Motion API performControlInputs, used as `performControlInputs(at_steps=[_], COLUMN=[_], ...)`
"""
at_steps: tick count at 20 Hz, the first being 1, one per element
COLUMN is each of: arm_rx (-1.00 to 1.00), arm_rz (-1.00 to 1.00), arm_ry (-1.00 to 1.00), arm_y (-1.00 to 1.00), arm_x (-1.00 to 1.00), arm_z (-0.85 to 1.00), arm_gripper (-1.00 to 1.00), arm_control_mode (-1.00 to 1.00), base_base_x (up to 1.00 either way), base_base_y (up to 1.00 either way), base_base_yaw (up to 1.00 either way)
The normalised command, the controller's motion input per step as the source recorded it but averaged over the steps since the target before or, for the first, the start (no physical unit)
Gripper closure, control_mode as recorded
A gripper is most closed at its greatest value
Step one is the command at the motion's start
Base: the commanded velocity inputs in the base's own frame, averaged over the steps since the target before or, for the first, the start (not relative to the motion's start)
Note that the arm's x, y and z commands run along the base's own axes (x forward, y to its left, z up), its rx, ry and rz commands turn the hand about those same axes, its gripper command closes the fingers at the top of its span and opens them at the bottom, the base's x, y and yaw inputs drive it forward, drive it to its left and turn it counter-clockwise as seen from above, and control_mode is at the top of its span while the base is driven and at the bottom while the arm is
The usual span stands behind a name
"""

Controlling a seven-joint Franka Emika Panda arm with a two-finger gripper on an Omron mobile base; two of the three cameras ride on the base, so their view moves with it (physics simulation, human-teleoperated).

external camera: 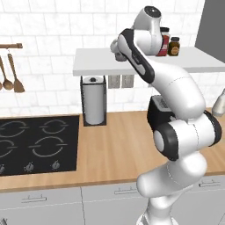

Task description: Gather all objects into one cabinet and sort the glasses and bowls to opposite sides.

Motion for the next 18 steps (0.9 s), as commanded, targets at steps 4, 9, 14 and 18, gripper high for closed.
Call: performControlInputs(at_steps=[4,9,14,18], arm_rx=[0.0,0.0,0.0,0.0], arm_rz=[0.0,0.0,0.0,0.0], arm_ry=[0.0,0.0,0.0,0.0], arm_y=[0.0,0.0,0.0,0.0], arm_x=[0.0,0.0,0.0,0.0], arm_z=[0.0,0.0,0.0,0.0], arm_gripper=[1.0,1.0,1.0,1.0], arm_control_mode=[-1.0,-1.0,-1.0,-1.0], base_base_x=[0.0,0.0,0.0,0.0], base_base_y=[0.0,0.0,0.0,0.0], base_base_yaw=[0.0,0.0,0.0,0.0])
